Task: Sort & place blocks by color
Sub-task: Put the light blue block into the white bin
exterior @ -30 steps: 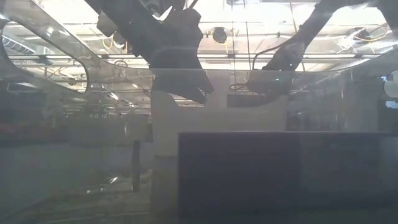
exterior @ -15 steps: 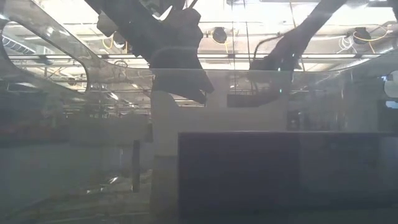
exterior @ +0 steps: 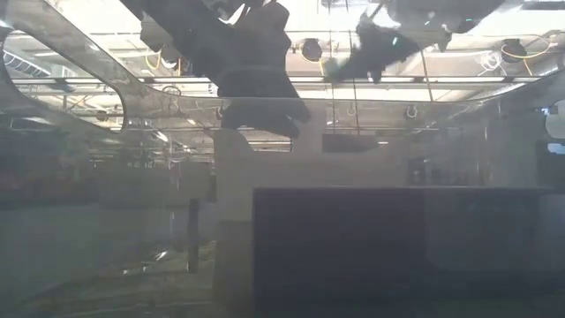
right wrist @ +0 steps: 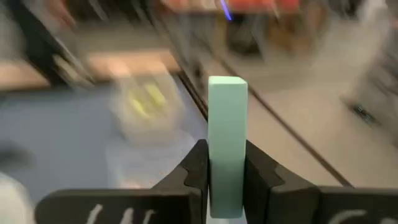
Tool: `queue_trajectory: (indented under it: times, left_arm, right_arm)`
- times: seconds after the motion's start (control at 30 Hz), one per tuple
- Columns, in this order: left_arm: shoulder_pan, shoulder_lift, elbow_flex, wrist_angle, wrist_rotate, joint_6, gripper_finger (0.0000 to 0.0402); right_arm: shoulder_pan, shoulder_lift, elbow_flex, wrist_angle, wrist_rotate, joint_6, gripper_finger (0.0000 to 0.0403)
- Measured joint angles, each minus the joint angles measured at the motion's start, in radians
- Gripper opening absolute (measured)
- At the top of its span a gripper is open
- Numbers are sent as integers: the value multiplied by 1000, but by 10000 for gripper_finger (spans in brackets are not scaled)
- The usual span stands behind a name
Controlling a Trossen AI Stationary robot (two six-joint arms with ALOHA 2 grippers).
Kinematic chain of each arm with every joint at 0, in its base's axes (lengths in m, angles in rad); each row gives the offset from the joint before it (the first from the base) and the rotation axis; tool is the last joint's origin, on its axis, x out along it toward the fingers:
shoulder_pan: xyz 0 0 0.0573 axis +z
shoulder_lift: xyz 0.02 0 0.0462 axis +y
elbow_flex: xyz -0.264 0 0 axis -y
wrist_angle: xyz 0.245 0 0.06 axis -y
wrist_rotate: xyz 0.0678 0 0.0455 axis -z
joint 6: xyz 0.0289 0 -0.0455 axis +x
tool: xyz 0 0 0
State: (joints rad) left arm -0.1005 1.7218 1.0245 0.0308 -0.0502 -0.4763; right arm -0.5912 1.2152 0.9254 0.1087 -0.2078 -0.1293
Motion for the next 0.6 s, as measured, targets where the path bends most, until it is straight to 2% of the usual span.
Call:
queue_trajectory:
  times: [0.17, 0.27, 0.47, 0.6]
  left_arm:
    - [0, 0, 0, 44, 0, -2, 159]
    - [0, 0, 0, 55, 0, -2, 159]
    - [0, 0, 0, 77, -1, -4, 159]
    - [-1, 0, 0, 78, -10, -5, 159]
  right_arm:
    - [119, -68, -165, 450, -115, 193, 40]
    - [201, -66, -230, 629, -115, 267, 40]
    - [339, -39, -252, 677, -106, 254, 40]
    - [388, -37, -252, 680, -79, 240, 40]
